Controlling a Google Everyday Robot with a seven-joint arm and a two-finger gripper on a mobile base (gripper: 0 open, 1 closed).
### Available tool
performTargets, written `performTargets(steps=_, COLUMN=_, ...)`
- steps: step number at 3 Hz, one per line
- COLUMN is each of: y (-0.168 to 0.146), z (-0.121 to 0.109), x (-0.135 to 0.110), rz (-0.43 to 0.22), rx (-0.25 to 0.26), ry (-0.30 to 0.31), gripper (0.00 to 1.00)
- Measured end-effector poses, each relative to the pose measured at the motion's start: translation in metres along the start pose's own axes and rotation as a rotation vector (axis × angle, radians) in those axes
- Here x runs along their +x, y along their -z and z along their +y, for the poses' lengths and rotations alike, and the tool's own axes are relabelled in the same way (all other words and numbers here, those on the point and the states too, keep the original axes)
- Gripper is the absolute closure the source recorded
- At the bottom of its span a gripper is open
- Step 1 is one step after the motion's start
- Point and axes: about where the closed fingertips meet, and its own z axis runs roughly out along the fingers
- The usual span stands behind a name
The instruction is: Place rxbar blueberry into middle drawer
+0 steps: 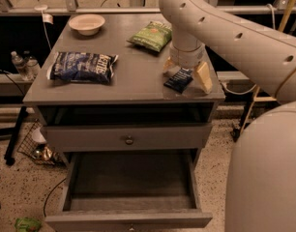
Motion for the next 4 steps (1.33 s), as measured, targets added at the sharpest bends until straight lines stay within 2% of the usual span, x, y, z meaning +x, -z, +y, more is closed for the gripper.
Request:
performTargets(steps=1, y=-0.001, z=-0.001, x=-0.003, rz=-0.002, rx=-0.022, ry=0.016, gripper=0.39)
performTargets(steps=2, y=0.006, z=-0.001, x=-0.002, rz=-0.002, rx=-0.022, ry=0.016, gripper=0.63)
performTargets(steps=3, y=0.017, z=-0.001, x=0.001, rz=-0.002, rx=-0.022, ry=0.016, gripper=0.94)
performTargets(steps=4, y=0.018, z=-0.001, x=0.001, rz=-0.002, rx=-0.022, ry=0.016, gripper=1.0)
